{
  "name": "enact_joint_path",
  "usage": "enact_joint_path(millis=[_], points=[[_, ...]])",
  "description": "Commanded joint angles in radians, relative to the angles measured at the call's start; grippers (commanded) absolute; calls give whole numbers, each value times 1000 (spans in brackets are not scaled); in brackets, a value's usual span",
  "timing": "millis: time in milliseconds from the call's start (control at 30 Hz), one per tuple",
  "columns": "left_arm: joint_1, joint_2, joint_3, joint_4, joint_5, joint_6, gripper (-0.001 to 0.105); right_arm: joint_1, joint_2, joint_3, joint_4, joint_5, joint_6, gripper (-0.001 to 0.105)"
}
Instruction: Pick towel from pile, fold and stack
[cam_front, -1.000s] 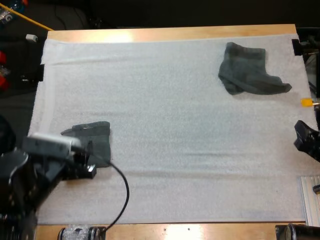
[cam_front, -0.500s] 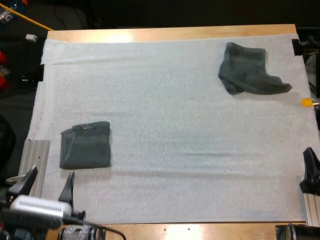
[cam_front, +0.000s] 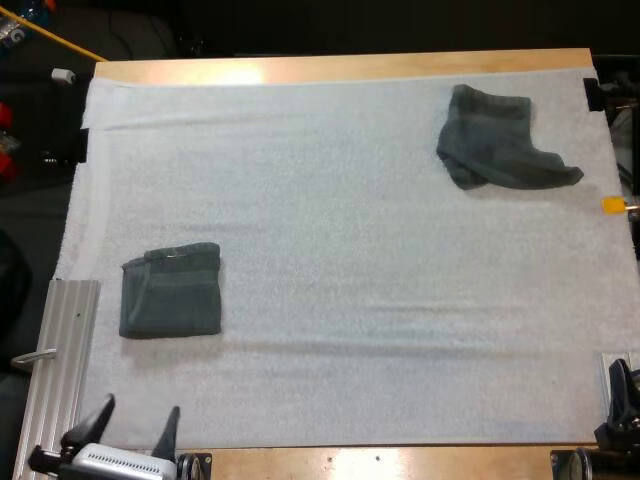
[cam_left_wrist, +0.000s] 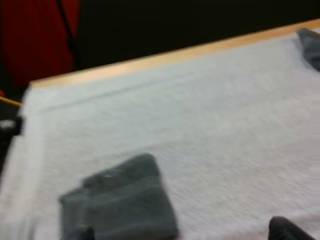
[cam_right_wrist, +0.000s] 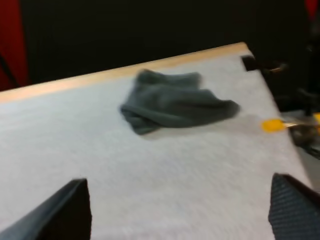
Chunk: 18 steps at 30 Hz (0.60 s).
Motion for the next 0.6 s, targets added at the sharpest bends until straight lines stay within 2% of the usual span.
enact_joint_path(millis=[0, 200, 367, 567], points=[[-6, -99, 3, 6, 19, -13, 65, 2, -47, -10, 30, 20, -21, 71], [-6, -142, -2, 116, 29, -25, 65, 4, -45, 12, 52, 26, -21, 71], [-6, -143, -2, 102, 32, -25, 65, 4, -45, 35, 36, 26, -18, 71], [-6, -141, 7, 12, 32, -25, 65, 4, -43, 59, -135, 26, -16, 71]])
